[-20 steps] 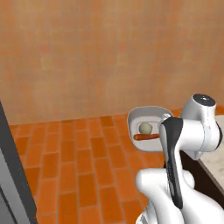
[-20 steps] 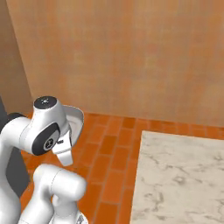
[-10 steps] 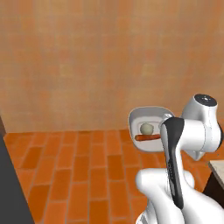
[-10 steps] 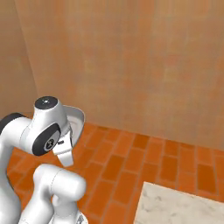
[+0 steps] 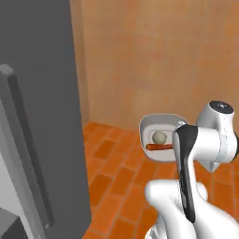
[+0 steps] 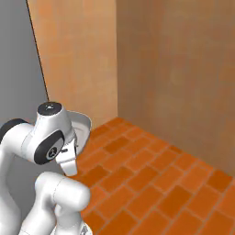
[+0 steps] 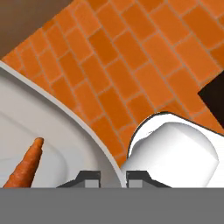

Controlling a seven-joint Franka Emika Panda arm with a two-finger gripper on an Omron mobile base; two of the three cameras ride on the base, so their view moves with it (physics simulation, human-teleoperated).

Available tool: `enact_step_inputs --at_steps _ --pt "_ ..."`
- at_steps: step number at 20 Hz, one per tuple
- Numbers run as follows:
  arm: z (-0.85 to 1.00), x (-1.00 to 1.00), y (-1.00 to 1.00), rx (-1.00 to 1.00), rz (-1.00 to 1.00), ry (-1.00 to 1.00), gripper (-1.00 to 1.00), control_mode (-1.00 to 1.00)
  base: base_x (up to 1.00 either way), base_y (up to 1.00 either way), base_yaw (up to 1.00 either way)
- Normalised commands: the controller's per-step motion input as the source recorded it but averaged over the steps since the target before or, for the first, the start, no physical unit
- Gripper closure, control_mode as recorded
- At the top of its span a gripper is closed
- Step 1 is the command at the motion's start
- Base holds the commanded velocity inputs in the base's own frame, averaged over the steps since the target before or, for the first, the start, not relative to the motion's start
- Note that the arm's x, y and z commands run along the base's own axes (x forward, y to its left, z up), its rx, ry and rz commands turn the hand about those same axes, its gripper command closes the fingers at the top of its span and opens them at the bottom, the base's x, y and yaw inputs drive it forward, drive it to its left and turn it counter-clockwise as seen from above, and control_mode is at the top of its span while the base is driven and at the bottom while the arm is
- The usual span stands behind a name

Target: Take the meat container that has the chicken drumstick and place it on the second highest rack of the freezer. Then take the vegetable container that has the carrot and mushroom and place it on the highest rack of the freezer.

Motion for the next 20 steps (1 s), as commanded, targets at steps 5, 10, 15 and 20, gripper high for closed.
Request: enact_step_inputs --at_steps 5,10,15,20 --pt "0.0 0.0 0.0 0.0 0.0 0.0 1.0 1.0 -0.3 0.0 0.96" --pt "0.0 0.0 0.0 0.0 0.0 0.0 1.0 1.0 -0.34 -0.12 0.93" --pt "0.0 0.0 0.0 0.0 0.0 0.0 1.0 1.0 0.48 -0.89 0.42" --pt "0.0 0.0 0.0 0.0 0.0 0.0 1.0 1.0 0.0 -0.19 0.77"
